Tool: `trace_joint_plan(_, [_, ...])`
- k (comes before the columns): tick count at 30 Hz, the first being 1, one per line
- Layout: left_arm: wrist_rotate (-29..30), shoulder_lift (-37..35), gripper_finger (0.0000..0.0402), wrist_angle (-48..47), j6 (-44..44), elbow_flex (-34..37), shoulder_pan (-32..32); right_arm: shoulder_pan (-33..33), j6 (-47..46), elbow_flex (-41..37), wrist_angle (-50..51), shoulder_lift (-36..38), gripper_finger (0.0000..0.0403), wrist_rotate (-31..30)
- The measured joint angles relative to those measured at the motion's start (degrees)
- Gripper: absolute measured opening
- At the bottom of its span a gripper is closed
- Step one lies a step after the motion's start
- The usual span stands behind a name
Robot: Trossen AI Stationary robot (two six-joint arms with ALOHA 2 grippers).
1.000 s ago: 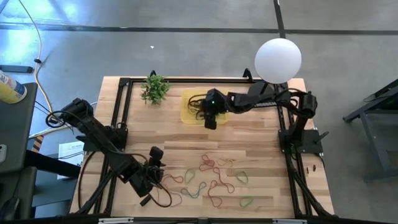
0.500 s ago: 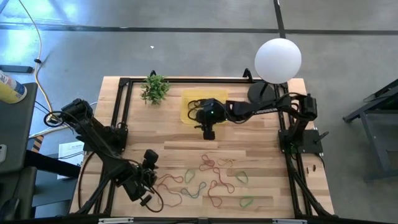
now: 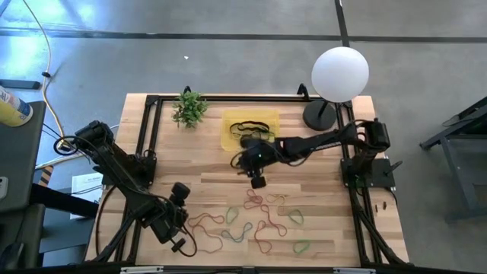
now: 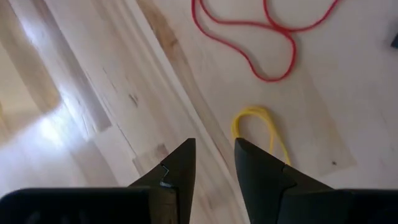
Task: Pick and place rubber bands into bin
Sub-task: Put the left yellow rubber band into the yellow bin
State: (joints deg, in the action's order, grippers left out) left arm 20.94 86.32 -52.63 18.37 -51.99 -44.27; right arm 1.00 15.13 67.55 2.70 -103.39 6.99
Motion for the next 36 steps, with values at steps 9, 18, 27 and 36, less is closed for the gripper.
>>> trace_joint_plan(9, [-3.0,0.0,0.0099,-0.7,0.3,0.0,0.0,11.7,-1.2,0.0,-0.8,0.0,0.0138,0.3])
trace_joint_plan(18, [-9.2,0.0,0.0099,6.5,-1.3,4.6,5.8,22.9,0.2,0.0,-1.8,0.3,0.0137,-17.5])
trace_joint_plan(27, [-12.5,0.1,0.0099,9.5,-4.6,6.0,9.9,30.9,-6.1,0.0,5.8,4.2,0.0137,-35.8])
trace_joint_plan(36, [-15.1,0.6,0.0099,10.9,-5.1,6.0,10.2,41.7,-17.2,0.0,15.7,7.5,0.0138,-58.7])
